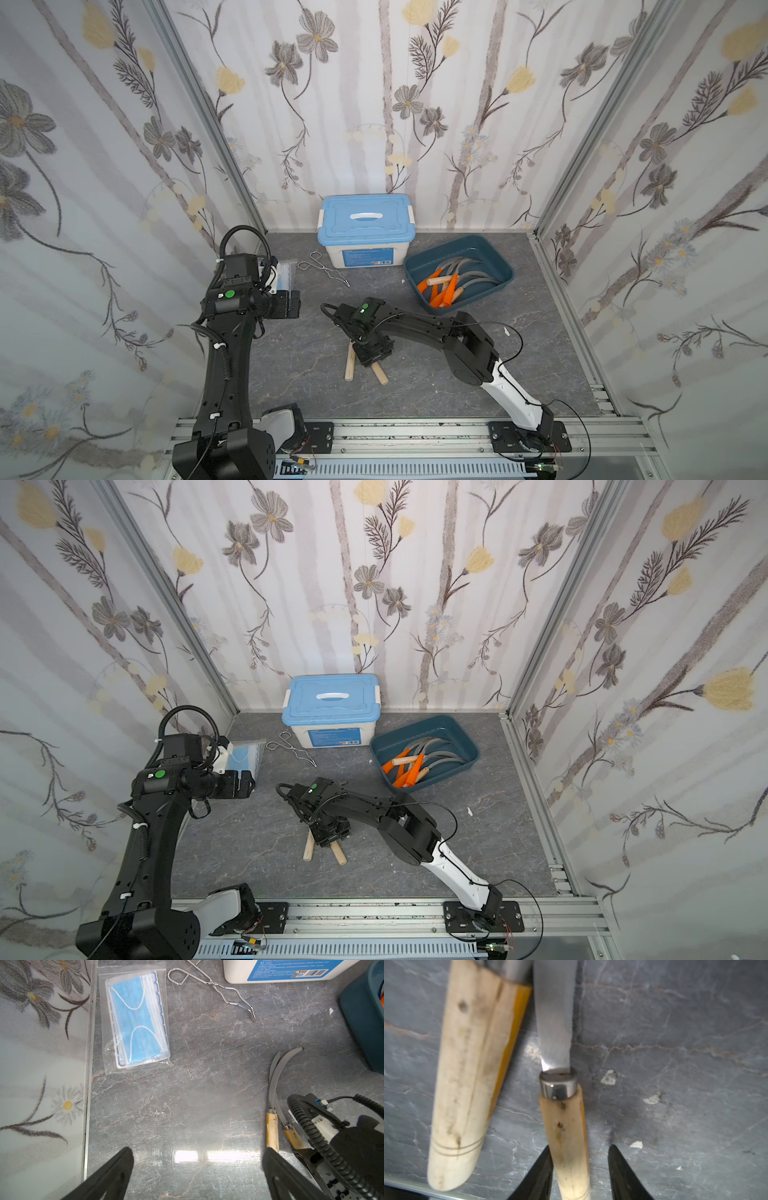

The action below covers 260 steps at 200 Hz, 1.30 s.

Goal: Put small sickles into storage boxes
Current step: Pick up the sickle at the center of the board.

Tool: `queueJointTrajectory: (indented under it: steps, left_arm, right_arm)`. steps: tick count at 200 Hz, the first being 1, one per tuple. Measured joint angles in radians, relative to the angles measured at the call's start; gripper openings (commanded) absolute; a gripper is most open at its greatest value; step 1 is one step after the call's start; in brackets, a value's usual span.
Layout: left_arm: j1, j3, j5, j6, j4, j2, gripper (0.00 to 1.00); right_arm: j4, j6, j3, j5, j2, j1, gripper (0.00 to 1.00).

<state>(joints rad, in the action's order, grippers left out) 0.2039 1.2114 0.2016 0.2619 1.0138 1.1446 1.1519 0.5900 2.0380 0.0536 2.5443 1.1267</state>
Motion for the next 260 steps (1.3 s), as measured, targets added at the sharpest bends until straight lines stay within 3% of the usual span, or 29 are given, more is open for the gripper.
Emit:
queueJointTrajectory:
  steps: [60, 152, 260]
  left_arm:
    - [0.0, 0.0, -0.011, 0.0, -0.01, 0.011, 1.0]
    - [0.0, 0.0, -0.01, 0.002, -0.014, 0.028, 1.0]
    - [0.0, 0.013, -0.006, 0.002, -0.013, 0.055, 1.0]
  right_arm:
    - [-0.017, -0.008, -0.002, 0.024, 0.0, -0.001, 0.32]
    - [-0.029, -0.01, -0.004, 0.031, 0.0, -0.001, 0.28]
    - [-0.05, -0.012, -0.032, 0.031, -0.013, -0.001, 0.16]
